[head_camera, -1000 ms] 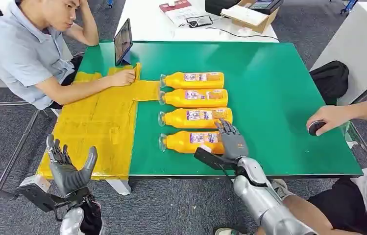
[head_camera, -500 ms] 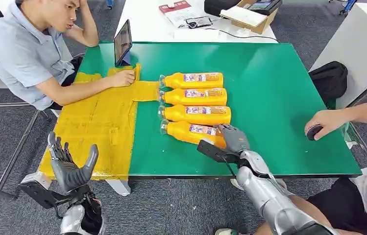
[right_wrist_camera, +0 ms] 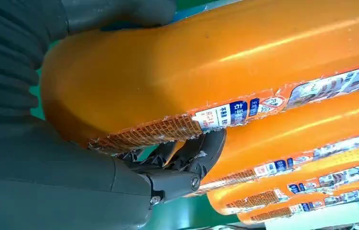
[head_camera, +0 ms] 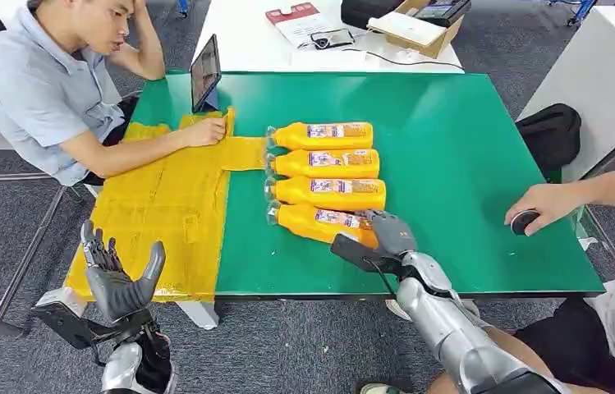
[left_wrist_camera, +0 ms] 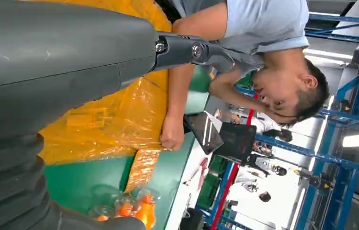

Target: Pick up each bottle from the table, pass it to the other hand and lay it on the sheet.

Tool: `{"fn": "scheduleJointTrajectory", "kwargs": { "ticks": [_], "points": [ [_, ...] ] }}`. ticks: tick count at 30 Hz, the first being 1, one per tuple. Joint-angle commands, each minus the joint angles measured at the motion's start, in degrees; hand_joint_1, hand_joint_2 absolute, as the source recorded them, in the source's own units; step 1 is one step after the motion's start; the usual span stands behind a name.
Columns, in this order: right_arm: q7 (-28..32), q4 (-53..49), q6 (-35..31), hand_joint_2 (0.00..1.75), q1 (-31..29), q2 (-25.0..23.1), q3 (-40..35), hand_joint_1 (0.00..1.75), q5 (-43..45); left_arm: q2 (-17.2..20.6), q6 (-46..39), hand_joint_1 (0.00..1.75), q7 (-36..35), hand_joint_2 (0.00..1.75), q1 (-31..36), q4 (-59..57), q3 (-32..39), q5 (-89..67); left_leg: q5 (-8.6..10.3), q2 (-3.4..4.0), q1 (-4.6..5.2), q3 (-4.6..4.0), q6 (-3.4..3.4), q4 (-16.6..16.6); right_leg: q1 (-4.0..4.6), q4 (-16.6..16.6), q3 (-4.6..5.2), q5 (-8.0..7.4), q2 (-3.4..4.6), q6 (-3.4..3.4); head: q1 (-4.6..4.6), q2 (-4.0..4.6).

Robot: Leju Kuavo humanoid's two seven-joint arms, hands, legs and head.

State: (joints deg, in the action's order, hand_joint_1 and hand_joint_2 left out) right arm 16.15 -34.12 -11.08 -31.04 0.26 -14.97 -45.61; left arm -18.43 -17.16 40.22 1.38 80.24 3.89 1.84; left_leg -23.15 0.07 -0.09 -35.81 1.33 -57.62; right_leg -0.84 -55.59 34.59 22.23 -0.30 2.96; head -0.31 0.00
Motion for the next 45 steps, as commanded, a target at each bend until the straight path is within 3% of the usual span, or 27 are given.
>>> {"fn": "scheduleJointTrajectory", "kwargs": {
  "ticks": [1, 18, 19, 20, 21, 22, 23, 37, 45],
  "points": [
    [-3.2, 5.7, -2.1, 1.75, 0.7, -1.3, -3.9, 0.00, -2.3, 1.8, -0.4, 0.00, -0.2, 1.75, 1.6, -3.2, -0.1, 0.1, -0.04, -0.04, -0.04, 0.25, -0.08, 0.1, 0.05, 0.1, -0.25, 0.05, -0.01, -0.11, 0.00, 0.00],
    [-3.9, 7.6, 2.2, 1.75, -0.4, -1.7, -4.2, 0.00, -1.1, 1.7, 0.3, 0.00, -0.2, 1.75, 1.7, -3.3, -0.4, 0.2, -0.03, 0.07, -0.07, 0.24, -0.16, 0.1, 0.08, 0.1, -0.18, -0.07, 0.16, -0.25, 0.00, 0.00],
    [-3.2, 7.9, 3.2, 1.75, -0.4, -1.4, -4.3, 0.07, -0.6, 1.8, 0.4, 0.00, -0.2, 1.75, 1.9, -3.5, -0.5, 0.2, -0.06, 0.04, -0.08, 0.31, -0.19, 0.1, 0.09, 0.1, -0.24, -0.02, 0.14, -0.30, -0.02, 0.00],
    [-2.5, 8.0, 4.3, 1.75, -0.3, -1.3, -4.1, 1.40, 0.1, 1.8, 0.5, 0.00, -0.2, 1.75, 1.9, -3.6, -0.7, 0.2, -0.03, 0.06, -0.08, 0.26, -0.18, 0.1, 0.09, 0.1, -0.19, -0.06, 0.15, -0.27, 0.00, 0.00],
    [-2.5, 8.0, 4.3, 1.75, -0.3, -1.3, -4.1, 1.40, 0.1, 1.8, 0.5, 0.00, -0.2, 1.75, 1.9, -3.6, -0.7, 0.2, -0.05, 0.02, -0.09, 0.30, -0.19, 0.1, 0.10, 0.1, -0.24, -0.03, 0.12, -0.30, 0.00, 0.00],
    [-2.1, 8.2, 4.9, 1.75, -0.1, -1.3, -3.8, 1.69, 0.7, 1.8, 0.4, 0.00, -0.2, 1.75, 2.0, -3.6, -0.7, 0.2, -0.02, 0.05, -0.09, 0.27, -0.17, 0.1, 0.10, 0.1, -0.20, -0.07, 0.14, -0.26, 0.00, 0.00],
    [-1.4, 8.5, 6.4, 1.75, -0.1, -1.4, -3.6, 1.75, 1.5, 1.8, 0.5, 0.00, -0.2, 1.75, 2.1, -3.7, -0.7, 0.2, -0.04, 0.03, -0.10, 0.31, -0.20, 0.1, 0.10, 0.1, -0.24, -0.04, 0.12, -0.31, 0.00, 0.00],
    [1.6, 6.8, 6.6, 1.75, 1.5, -3.1, -3.5, 1.75, 4.8, 1.9, 0.1, 0.00, -0.2, 1.75, 1.6, -3.0, -0.8, 0.3, -0.14, 0.29, -0.16, 0.57, -0.29, 0.1, 0.16, 0.1, -0.41, -0.07, 0.36, -0.31, -0.02, 0.00],
    [8.4, -1.0, 14.1, 1.75, 5.4, -4.0, -0.7, 1.75, 15.1, 2.1, 1.1, 0.00, -0.2, 1.75, 0.3, -1.6, -0.4, 0.3, -0.17, 0.35, -0.19, 0.52, -0.32, 0.1, 0.19, 0.1, -0.36, -0.05, 0.42, -0.34, 0.00, 0.00]
  ]
}}
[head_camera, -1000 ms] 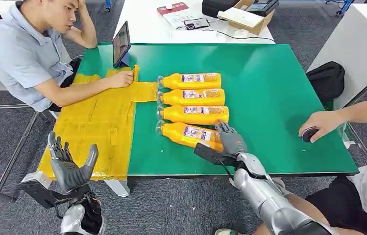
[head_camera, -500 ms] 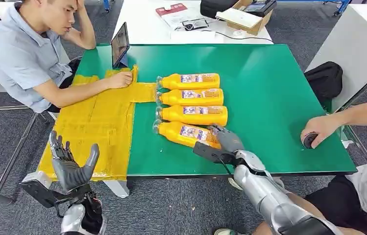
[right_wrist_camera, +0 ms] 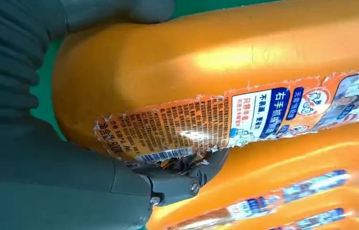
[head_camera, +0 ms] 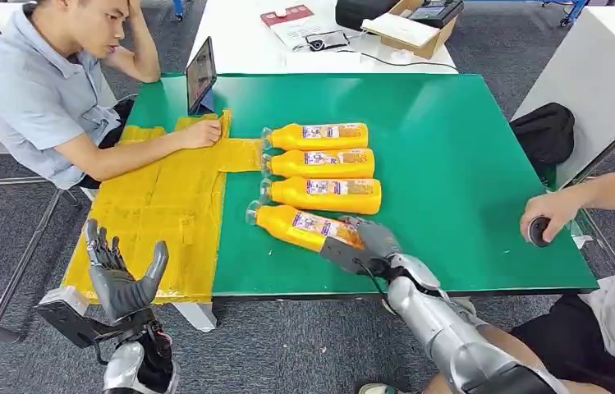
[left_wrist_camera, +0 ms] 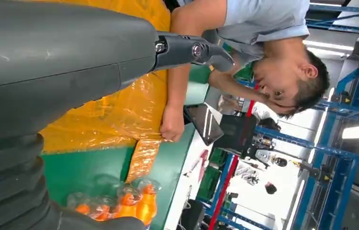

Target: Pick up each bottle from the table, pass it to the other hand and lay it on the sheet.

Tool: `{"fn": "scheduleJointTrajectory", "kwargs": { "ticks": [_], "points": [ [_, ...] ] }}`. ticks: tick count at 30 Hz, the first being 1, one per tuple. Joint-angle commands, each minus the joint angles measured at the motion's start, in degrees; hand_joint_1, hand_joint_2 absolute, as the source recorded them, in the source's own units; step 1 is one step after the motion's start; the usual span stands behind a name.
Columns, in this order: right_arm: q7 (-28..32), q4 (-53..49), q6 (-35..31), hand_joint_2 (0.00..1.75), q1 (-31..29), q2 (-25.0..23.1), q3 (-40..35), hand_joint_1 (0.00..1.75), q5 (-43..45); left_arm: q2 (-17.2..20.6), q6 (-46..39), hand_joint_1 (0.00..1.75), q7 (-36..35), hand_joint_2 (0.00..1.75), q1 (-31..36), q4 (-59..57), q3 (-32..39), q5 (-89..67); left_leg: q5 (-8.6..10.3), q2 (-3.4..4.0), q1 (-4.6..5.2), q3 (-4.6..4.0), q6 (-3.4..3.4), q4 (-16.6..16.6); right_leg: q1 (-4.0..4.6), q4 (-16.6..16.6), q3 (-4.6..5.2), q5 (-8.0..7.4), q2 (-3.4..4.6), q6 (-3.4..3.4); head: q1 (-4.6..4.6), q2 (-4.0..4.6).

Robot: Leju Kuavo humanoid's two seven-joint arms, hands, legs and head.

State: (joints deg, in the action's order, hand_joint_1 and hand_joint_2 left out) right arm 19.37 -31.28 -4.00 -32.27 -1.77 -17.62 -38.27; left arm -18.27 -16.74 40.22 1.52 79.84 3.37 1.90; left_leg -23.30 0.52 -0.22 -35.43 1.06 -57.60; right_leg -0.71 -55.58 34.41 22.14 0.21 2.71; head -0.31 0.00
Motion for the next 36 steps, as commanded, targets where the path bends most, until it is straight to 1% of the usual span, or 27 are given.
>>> {"fn": "scheduleJointTrajectory", "kwargs": {
  "ticks": [1, 3, 4, 5, 7, 8, 9, 10, 11, 13, 14, 15, 17, 18, 19, 22, 23, 24, 26, 27, 29, 30, 31, 33, 35, 36],
  "points": [
    [5.2, -3.9, 7.0, 1.75, 6.6, -2.0, 2.0, 1.75, 7.7, 2.0, 0.7, 0.00, -0.2, 1.75, 0.1, -1.2, 0.1, 0.2, -0.03, -0.17, -0.07, 0.18, -0.08, 0.1, 0.07, 0.1, -0.22, 0.09, -0.15, -0.13, 0.00, 0.00],
    [8.7, -9.0, 8.8, 1.75, 9.1, -2.9, 3.3, 1.75, 12.8, 1.6, 1.0, 0.00, -0.2, 1.75, -0.2, -0.9, 0.2, 0.4, -0.03, -0.15, -0.07, 0.17, -0.08, 0.1, 0.09, 0.1, -0.19, 0.09, -0.13, -0.15, 0.00, 0.00],
    [9.1, -9.7, 8.6, 1.75, 9.4, -3.0, 3.4, 1.75, 13.2, 1.6, 1.0, 0.00, -0.2, 1.75, -0.2, -0.9, 0.3, 0.4, -0.04, -0.14, -0.07, 0.13, -0.07, 0.1, 0.09, 0.1, -0.17, 0.11, -0.11, -0.15, -0.02, 0.00],
    [10.8, -12.8, 6.9, 1.75, 10.3, -4.2, 4.3, 1.75, 14.8, 1.4, 1.2, 0.00, -0.2, 1.75, -0.2, -0.9, 0.4, 0.8, -0.06, -0.18, -0.08, 0.15, -0.10, 0.1, 0.10, 0.1, -0.19, 0.16, -0.15, -0.19, -0.02, 0.00],
    [11.4, -14.0, 5.9, 1.75, 10.6, -4.8, 4.6, 1.75, 15.2, 1.3, 1.3, 0.00, -0.2, 1.75, -0.3, -0.9, 0.5, 0.8, -0.09, -0.11, -0.06, 0.09, -0.08, 0.1, 0.08, 0.0, -0.12, 0.16, -0.08, -0.17, 0.00, 0.00],
    [11.4, -18.4, 3.3, 1.75, 11.8, -5.6, 4.5, 1.75, 15.7, 1.0, 1.6, 0.00, -0.2, 1.75, -0.2, -1.0, 0.5, 0.9, -0.06, -0.08, -0.03, 0.00, -0.06, 0.0, 0.04, 0.0, -0.07, 0.14, -0.06, -0.15, 0.00, 0.00],
    [11.9, -20.2, 1.7, 1.75, 12.3, -6.2, 4.9, 1.75, 16.5, 0.9, 1.9, 0.00, -0.2, 1.75, -0.2, -1.1, 0.5, 1.0, -0.04, -0.04, -0.04, -0.17, -0.05, 0.0, 0.05, 0.0, 0.08, 0.09, -0.02, -0.12, -0.02, 0.00],
    [11.9, -20.2, 1.7, 1.75, 12.3, -6.2, 4.9, 1.75, 16.5, 0.9, 1.9, 0.00, -0.2, 1.75, -0.2, -1.1, 0.5, 1.0, -0.08, -0.03, -0.04, -0.16, -0.08, 0.0, 0.05, 0.0, 0.10, 0.14, 0.01, -0.16, -0.02, 0.00],
    [12.3, -22.1, 0.3, 1.75, 12.9, -7.1, 5.5, 1.75, 17.9, 0.8, 2.7, 0.00, -0.2, 1.75, -0.2, -1.2, 0.2, 1.2, 0.00, -0.09, -0.02, -0.34, -0.04, 0.0, 0.03, -0.1, 0.23, 0.10, -0.06, -0.11, 0.00, 0.02],
    [13.0, -23.6, -1.8, 1.75, 13.4, -7.5, 5.6, 1.75, 19.2, 0.9, 4.3, 0.00, -0.2, 1.75, -0.3, -1.4, -0.3, 1.4, 0.00, -0.14, -0.01, -0.42, -0.04, 0.0, 0.03, -0.1, 0.29, 0.13, -0.09, -0.12, 0.00, 0.00],
    [13.6, -24.0, -3.4, 1.75, 13.5, -7.7, 5.4, 1.75, 20.1, 1.2, 6.6, 0.00, -0.2, 1.75, -0.3, -1.8, -0.9, 1.8, -0.09, -0.14, -0.03, -0.38, -0.05, 0.0, 0.05, -0.1, 0.24, 0.21, -0.09, -0.15, -0.02, 0.00],
    [14.0, -24.1, -4.0, 1.75, 13.5, -7.9, 5.5, 1.75, 21.0, 1.3, 8.4, 0.00, -0.2, 1.75, -0.3, -2.4, -1.3, 2.2, -0.09, -0.17, -0.04, -0.38, -0.05, 0.0, 0.05, -0.1, 0.24, 0.22, -0.12, -0.15, -0.02, 0.00],
    [14.3, -23.9, -4.3, 1.75, 13.3, -8.1, 5.2, 1.75, 21.4, 1.3, 9.3, 0.00, -0.2, 1.75, -0.4, -2.1, -1.7, 1.9, -0.11, -0.15, -0.02, -0.36, -0.05, 0.0, 0.03, -0.1, 0.24, 0.23, -0.11, -0.15, -0.02, 0.00],
    [15.0, -23.6, -4.9, 1.75, 13.1, -8.1, 4.3, 1.75, 21.2, 1.3, 10.8, 0.00, -0.2, 1.75, -0.5, -1.9, -2.0, 1.9, 0.00, -0.18, -0.01, -0.53, -0.02, 0.0, 0.01, 0.0, 0.38, 0.14, -0.15, -0.11, 0.00, 0.00],
    [15.0, -23.6, -4.9, 1.75, 13.1, -8.1, 4.3, 1.75, 21.2, 1.3, 10.8, 0.00, -0.2, 1.75, -0.5, -1.9, -2.0, 1.9, -0.06, -0.22, -0.01, -0.45, -0.04, 0.0, 0.01, -0.1, 0.31, 0.22, -0.17, -0.14, -0.02, 0.00],
    [16.1, -23.2, -6.1, 1.75, 13.1, -7.9, 2.1, 1.75, 20.6, 0.9, 13.0, 0.00, -0.2, 1.75, 0.1, -4.0, -2.3, 2.3, 0.02, -0.16, -0.01, -0.64, -0.02, 0.0, 0.01, 0.0, 0.47, 0.12, -0.12, -0.06, 0.00, 0.00],
    [16.2, -22.9, -6.1, 1.75, 13.1, -7.8, 1.4, 1.75, 20.3, 0.8, 13.6, 0.00, -0.2, 1.75, 0.2, -4.3, -2.5, 2.4, -0.03, -0.19, -0.01, -0.51, -0.05, 0.0, 0.01, 0.0, 0.35, 0.19, -0.14, -0.10, -0.02, 0.00],
    [16.2, -22.3, -6.2, 1.75, 12.9, -7.4, -0.2, 1.75, 19.5, 0.9, 15.7, 0.00, -0.2, 1.75, 0.4, -5.5, -2.7, 3.2, 0.01, -0.21, 0.00, -0.60, -0.03, 0.0, 0.00, 0.0, 0.44, 0.15, -0.16, -0.08, 0.00, 0.00],
    [16.6, -20.9, -6.5, 1.75, 12.6, -6.8, -2.4, 1.75, 17.6, 1.0, 18.4, 0.00, -0.2, 1.75, 0.7, -6.9, -3.3, 3.9, -0.05, -0.22, -0.02, -0.46, -0.05, 0.1, 0.02, 0.0, 0.29, 0.21, -0.16, -0.11, 0.00, 0.00],
    [17.5, -19.6, -7.1, 1.75, 12.3, -6.1, -4.8, 1.75, 15.4, 1.3, 21.3, 0.00, -0.2, 1.75, 1.3, -8.8, -4.1, 4.5, 0.00, -0.19, -0.01, -0.53, -0.03, 0.1, 0.01, 0.0, 0.38, 0.16, -0.14, -0.08, -0.02, 0.00],
    [18.3, -18.5, -7.4, 1.75, 12.3, -6.0, -6.0, 1.75, 14.4, 1.3, 22.2, 0.00, -0.2, 1.75, 1.6, -9.6, -4.5, 4.6, -0.02, -0.22, -0.02, -0.45, -0.04, 0.1, 0.02, 0.0, 0.29, 0.18, -0.17, -0.10, 0.00, 0.00],
    [19.3, -17.4, -7.0, 1.75, 11.9, -5.6, -8.0, 1.75, 13.2, 1.7, 24.0, 0.00, -0.2, 1.75, 2.1, -11.1, -5.3, 4.9, -0.01, -0.22, -0.02, -0.52, -0.04, 0.1, 0.03, 0.0, 0.37, 0.17, -0.17, -0.09, -0.02, 0.00],
    [19.5, -17.2, -6.8, 1.75, 11.9, -5.5, -8.5, 1.75, 12.8, 1.7, 24.2, 0.00, -0.2, 1.75, 2.2, -11.2, -5.4, 4.9, 0.03, -0.22, -0.01, -0.58, -0.02, 0.1, 0.01, 0.0, 0.44, 0.14, -0.17, -0.06, -0.02, 0.00],
    [20.6, -15.5, -6.9, 1.75, 11.0, -4.9, -11.9, 1.75, 10.0, 2.0, 26.7, 0.00, -0.2, 1.75, 2.8, -13.0, -6.4, 5.4, -0.06, -0.28, -0.03, -0.33, -0.05, 0.1, 0.04, 0.0, 0.17, 0.25, -0.22, -0.13, 0.00, 0.00],
    [20.6, -14.9, -7.2, 1.75, 10.8, -4.8, -13.3, 1.75, 9.0, 2.0, 27.5, 0.00, -0.2, 1.75, 3.2, -13.8, -6.8, 5.7, 0.01, -0.18, -0.02, -0.56, -0.02, 0.1, 0.02, 0.0, 0.40, 0.15, -0.13, -0.07, -0.02, 0.00],
    [20.6, -13.9, -7.0, 1.75, 10.3, -4.7, -14.9, 1.75, 8.6, 2.3, 29.4, 0.00, -0.2, 1.75, 3.8, -15.1, -7.4, 6.2, -0.06, -0.20, -0.01, -0.43, -0.04, 0.1, 0.01, 0.0, 0.26, 0.22, -0.14, -0.10, -0.02, 0.00]
  ]
}}
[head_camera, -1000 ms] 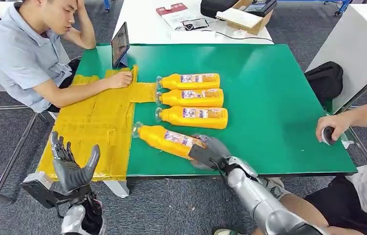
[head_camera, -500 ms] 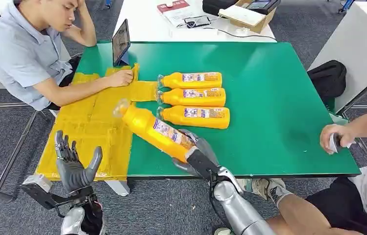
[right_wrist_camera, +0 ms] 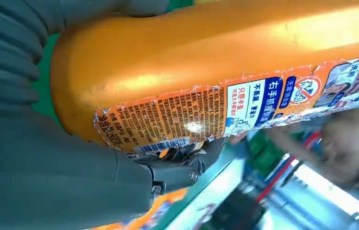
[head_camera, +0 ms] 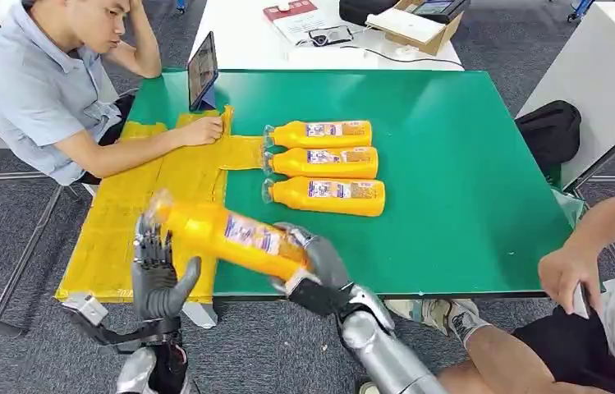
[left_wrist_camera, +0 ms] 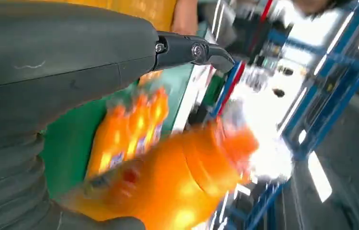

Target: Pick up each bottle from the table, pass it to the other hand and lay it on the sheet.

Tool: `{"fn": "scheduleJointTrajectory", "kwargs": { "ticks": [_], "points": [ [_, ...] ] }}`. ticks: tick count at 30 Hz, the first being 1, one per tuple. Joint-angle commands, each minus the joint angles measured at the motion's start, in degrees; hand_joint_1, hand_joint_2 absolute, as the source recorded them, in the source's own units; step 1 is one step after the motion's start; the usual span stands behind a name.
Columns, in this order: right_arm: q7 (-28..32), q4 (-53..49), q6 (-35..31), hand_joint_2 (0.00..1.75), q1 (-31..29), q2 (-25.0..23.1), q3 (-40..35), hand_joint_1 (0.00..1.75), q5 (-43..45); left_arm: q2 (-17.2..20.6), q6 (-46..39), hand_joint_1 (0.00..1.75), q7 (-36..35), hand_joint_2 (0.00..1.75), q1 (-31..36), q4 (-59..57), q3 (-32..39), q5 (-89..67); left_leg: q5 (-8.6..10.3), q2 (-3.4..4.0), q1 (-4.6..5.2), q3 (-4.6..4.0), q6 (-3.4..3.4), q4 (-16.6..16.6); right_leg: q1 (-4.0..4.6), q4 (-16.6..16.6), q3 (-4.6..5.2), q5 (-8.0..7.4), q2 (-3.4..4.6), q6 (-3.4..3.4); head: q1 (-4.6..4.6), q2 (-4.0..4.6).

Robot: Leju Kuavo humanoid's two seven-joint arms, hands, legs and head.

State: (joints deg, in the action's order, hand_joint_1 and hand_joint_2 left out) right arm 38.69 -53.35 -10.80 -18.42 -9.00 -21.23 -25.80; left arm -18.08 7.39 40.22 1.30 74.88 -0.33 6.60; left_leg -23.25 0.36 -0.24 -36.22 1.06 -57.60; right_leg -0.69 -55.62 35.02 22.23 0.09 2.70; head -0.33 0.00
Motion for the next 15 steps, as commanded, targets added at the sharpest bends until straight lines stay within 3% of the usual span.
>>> {"fn": "scheduleJointTrajectory", "kwargs": {
  "ticks": [1, 7, 15],
  "points": [
    [1.3, 8.8, -0.2, 1.75, -3.8, 2.4, -11.9, 1.75, -3.9, 2.2, 5.8, 0.00, -0.2, 1.75, 4.2, -10.5, -4.0, 1.6, -0.03, -0.08, 0.03, 0.19, -0.02, 0.1, -0.03, 0.0, -0.20, 0.06, -0.07, -0.05, 0.00, 0.02],
    [1.3, 13.5, -2.4, 1.75, -6.4, 1.9, -15.0, 1.75, -3.1, 2.7, 7.5, 0.00, -0.2, 1.75, 4.6, -11.2, -6.5, -0.8, -0.05, -0.07, 0.00, 0.19, -0.05, 0.1, 0.00, 0.1, -0.20, 0.07, -0.03, -0.08, 0.02, 0.00],
    [0.7, 17.6, -2.5, 1.75, -9.2, 1.2, -13.4, 1.75, -3.0, 3.6, 9.8, 0.00, -0.2, 1.75, 4.3, -10.6, -8.7, -3.0, -0.10, -0.03, 0.01, 0.22, -0.05, 0.0, -0.01, 0.0, -0.21, 0.11, 0.00, -0.07, 0.00, 0.00]
  ]
}}
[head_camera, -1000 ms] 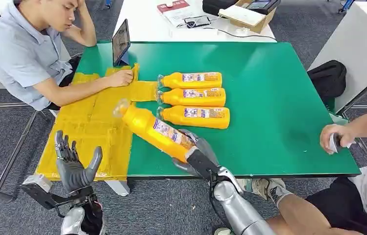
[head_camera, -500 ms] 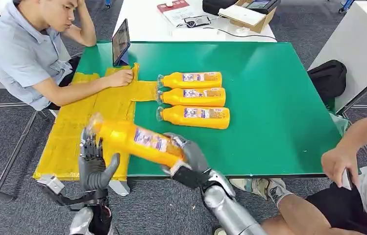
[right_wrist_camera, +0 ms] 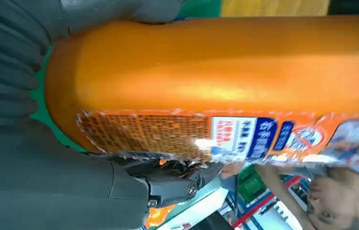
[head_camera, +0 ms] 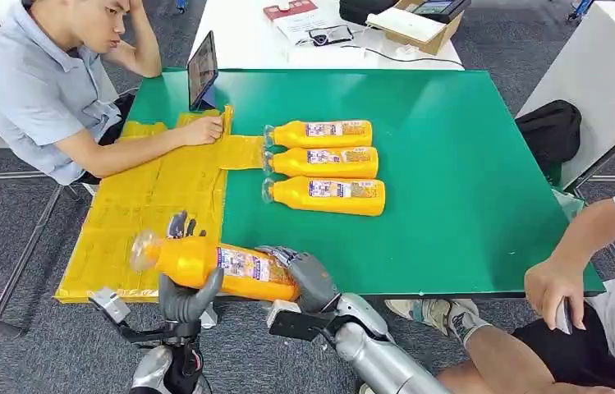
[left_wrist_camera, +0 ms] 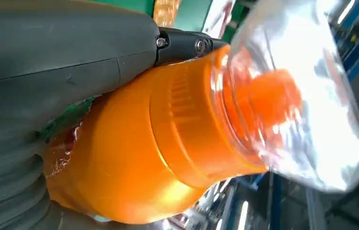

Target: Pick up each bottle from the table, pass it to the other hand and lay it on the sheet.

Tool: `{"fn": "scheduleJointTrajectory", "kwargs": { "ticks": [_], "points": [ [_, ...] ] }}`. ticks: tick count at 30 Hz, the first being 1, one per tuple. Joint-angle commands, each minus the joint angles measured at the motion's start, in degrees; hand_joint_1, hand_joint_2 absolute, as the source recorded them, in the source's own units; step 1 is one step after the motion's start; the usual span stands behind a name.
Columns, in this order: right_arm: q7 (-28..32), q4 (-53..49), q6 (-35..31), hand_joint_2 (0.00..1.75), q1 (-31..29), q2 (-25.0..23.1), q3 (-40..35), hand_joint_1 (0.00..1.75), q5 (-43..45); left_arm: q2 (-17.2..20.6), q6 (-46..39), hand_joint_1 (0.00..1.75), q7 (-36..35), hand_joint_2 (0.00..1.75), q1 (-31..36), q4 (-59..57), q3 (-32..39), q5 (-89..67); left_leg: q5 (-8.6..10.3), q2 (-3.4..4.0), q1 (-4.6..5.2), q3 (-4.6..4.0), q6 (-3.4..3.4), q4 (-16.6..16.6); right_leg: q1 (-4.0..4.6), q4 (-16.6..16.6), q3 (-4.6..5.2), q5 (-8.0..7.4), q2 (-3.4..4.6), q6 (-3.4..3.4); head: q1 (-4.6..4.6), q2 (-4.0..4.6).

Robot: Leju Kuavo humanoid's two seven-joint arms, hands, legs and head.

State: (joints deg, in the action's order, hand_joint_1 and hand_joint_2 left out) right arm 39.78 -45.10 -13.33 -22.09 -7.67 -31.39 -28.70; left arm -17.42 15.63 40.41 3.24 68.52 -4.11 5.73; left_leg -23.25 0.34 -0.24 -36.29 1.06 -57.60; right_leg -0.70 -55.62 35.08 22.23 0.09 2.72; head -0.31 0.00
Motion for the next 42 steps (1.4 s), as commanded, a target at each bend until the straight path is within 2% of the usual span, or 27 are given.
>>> {"fn": "scheduleJointTrajectory", "kwargs": {
  "ticks": [1, 5, 7, 9, 17, 19, 20, 22, 24, 25, 26, 27, 28, 29, 32, 33, 39, 42],
  "points": [
    [-0.5, 10.0, -0.1, 1.75, -6.0, -0.3, -3.1, 1.75, -0.4, 3.3, 3.0, 0.00, -0.4, 1.75, 2.3, -4.1, -5.6, -2.3, -0.08, 0.00, 0.01, 0.25, -0.04, 0.0, -0.01, 0.0, -0.22, 0.09, 0.01, -0.08, 0.00, 0.00],
    [-0.6, 10.5, 0.1, 1.75, -6.9, -0.6, -3.1, 1.75, -0.8, 3.4, 4.1, 0.00, -0.4, 1.75, 2.5, -4.8, -5.8, -2.1, -0.12, 0.03, 0.02, 0.28, -0.05, 0.0, -0.02, 0.0, -0.24, 0.12, 0.05, -0.10, -0.02, 0.00],
    [-0.9, 11.7, -0.2, 1.75, -8.2, -1.2, -3.3, 1.75, -1.5, 3.2, 4.6, 1.59, -0.4, 1.75, 3.2, -6.0, -5.6, -1.9, -0.06, 0.01, 0.02, 0.18, -0.04, 0.0, -0.01, 0.0, -0.16, 0.06, 0.03, -0.07, 0.00, 0.02],
    [-0.9, 12.2, -0.2, 1.75, -8.8, -1.5, -3.2, 1.75, -1.6, 3.0, 4.3, 1.75, -0.4, 1.75, 3.4, -6.3, -5.5, -1.9, -0.08, 0.00, 0.02, 0.27, -0.06, 0.0, -0.02, 0.0, -0.24, 0.10, 0.02, -0.10, 0.00, 0.00],
    [-0.3, 11.7, -1.3, 1.75, -9.8, -2.3, -2.5, 1.75, -1.7, 2.9, 2.4, 1.75, -0.4, 1.75, 4.3, -8.3, -6.0, -2.9, -0.14, 0.03, 0.04, 0.33, -0.05, 0.0, -0.03, 0.0, -0.29, 0.15, 0.05, -0.10, -0.02, 0.00],
    [-0.3, 11.1, -1.8, 1.75, -10.1, -2.6, -2.3, 1.66, -1.7, 3.0, 1.9, 1.75, -0.4, 1.75, 4.5, -8.6, -6.2, -3.1, -0.18, 0.01, 0.03, 0.39, -0.07, 0.0, -0.02, -0.1, -0.35, 0.19, 0.05, -0.12, -0.02, 0.00],
    [-0.3, 10.9, -1.9, 1.75, -10.2, -2.8, -2.2, 1.64, -1.7, 2.9, 1.8, 1.75, -0.4, 1.75, 4.6, -8.8, -6.2, -3.0, -0.05, -0.01, 0.02, 0.14, -0.03, 0.0, -0.02, 0.0, -0.12, 0.05, 0.04, -0.05, 0.00, 0.02],
    [-0.4, 10.3, -2.0, 1.75, -10.5, -3.2, -2.1, 1.38, -1.6, 2.8, 2.1, 1.75, -0.4, 1.75, 5.0, -9.7, -6.0, -2.4, -0.15, -0.01, 0.04, 0.31, -0.06, 0.0, -0.03, -0.1, -0.27, 0.15, 0.06, -0.11, 0.00, 0.00],
    [-0.6, 10.1, -1.8, 1.75, -10.8, -3.5, -2.1, 1.33, -1.6, 2.7, 2.5, 1.75, -0.4, 1.75, 5.3, -10.5, -5.6, -1.4, -0.12, -0.03, 0.05, 0.22, -0.05, 0.0, -0.05, -0.1, -0.19, 0.11, 0.07, -0.08, 0.00, 0.00],
    [-0.7, 10.0, -1.8, 1.75, -10.9, -3.6, -2.1, 0.87, -1.6, 2.5, 2.8, 1.75, -0.4, 1.75, 5.5, -10.9, -5.2, -0.6, -0.07, -0.05, 0.03, 0.13, -0.03, 0.0, -0.03, 0.0, -0.11, 0.05, 0.07, -0.06, 0.00, 0.00],
    [-0.8, 10.0, -1.7, 1.75, -10.9, -3.7, -2.1, 0.87, -1.5, 2.4, 2.8, 1.75, -0.4, 1.75, 5.6, -10.9, -5.0, -0.3, -0.12, -0.04, 0.03, 0.23, -0.05, 0.0, -0.03, -0.1, -0.19, 0.10, 0.11, -0.09, 0.00, 0.00],
    [-0.9, 9.9, -1.8, 1.75, -10.9, -3.9, -2.1, 0.52, -1.5, 2.2, 3.0, 1.75, -0.4, 1.75, 5.8, -11.3, -4.7, 0.3, -0.13, -0.08, 0.05, 0.23, -0.05, 0.0, -0.05, -0.1, -0.19, 0.12, 0.08, -0.09, -0.02, 0.00],
    [-1.0, 9.9, -2.1, 1.75, -10.7, -4.0, -1.8, 0.09, -1.3, 1.7, 1.9, 1.75, -0.4, 1.75, 6.1, -11.8, -3.6, 1.2, -0.20, -0.03, 0.02, 0.34, -0.07, -0.1, -0.01, -0.1, -0.29, 0.18, 0.12, -0.13, -0.02, 0.00],
    [-1.1, 9.7, -2.4, 1.75, -10.4, -4.2, -1.6, 0.02, -1.1, 1.4, 0.9, 1.75, -0.4, 1.75, 6.3, -11.7, -3.3, 1.6, -0.15, -0.05, 0.04, 0.27, -0.06, 0.0, -0.03, -0.1, -0.22, 0.13, 0.10, -0.11, 0.00, 0.00],
    [-0.9, 9.2, -3.3, 1.75, -9.8, -4.1, -1.5, 0.00, -1.0, 1.2, 0.2, 1.75, -0.4, 1.75, 7.0, -11.9, -2.9, 3.0, -0.12, -0.13, 0.03, 0.25, -0.04, 0.0, -0.03, -0.1, -0.24, 0.12, 0.01, -0.08, -0.04, 0.00],
    [-0.3, 8.4, -4.3, 0.00, -9.4, -3.7, -1.5, 0.00, -1.0, 1.3, -1.6, 1.75, -0.4, 1.75, 7.2, -10.2, -2.8, 2.6, -0.15, -0.11, 0.01, 0.29, -0.06, 0.0, 0.00, -0.1, -0.27, 0.14, 0.02, -0.11, 0.00, 0.00],
    [0.2, 0.5, -9.4, 0.00, -6.5, 0.1, -1.3, 0.00, 1.8, 2.5, -6.3, 1.75, -0.5, 1.75, 10.4, -7.8, -1.5, 4.0, -0.01, -0.35, -0.02, 0.03, -0.02, 0.0, 0.02, 0.0, -0.10, 0.08, -0.27, -0.05, -0.02, 0.00],
    [0.2, -1.0, -9.6, 0.00, -5.9, 1.4, -0.4, 0.00, 3.4, 3.3, -9.5, 1.75, -0.4, 1.75, 11.4, -6.3, -0.1, 3.7, -0.07, -0.46, -0.03, 0.22, -0.04, 0.0, 0.03, -0.1, -0.30, 0.19, -0.38, -0.10, -0.02, 0.00]
  ]
}}
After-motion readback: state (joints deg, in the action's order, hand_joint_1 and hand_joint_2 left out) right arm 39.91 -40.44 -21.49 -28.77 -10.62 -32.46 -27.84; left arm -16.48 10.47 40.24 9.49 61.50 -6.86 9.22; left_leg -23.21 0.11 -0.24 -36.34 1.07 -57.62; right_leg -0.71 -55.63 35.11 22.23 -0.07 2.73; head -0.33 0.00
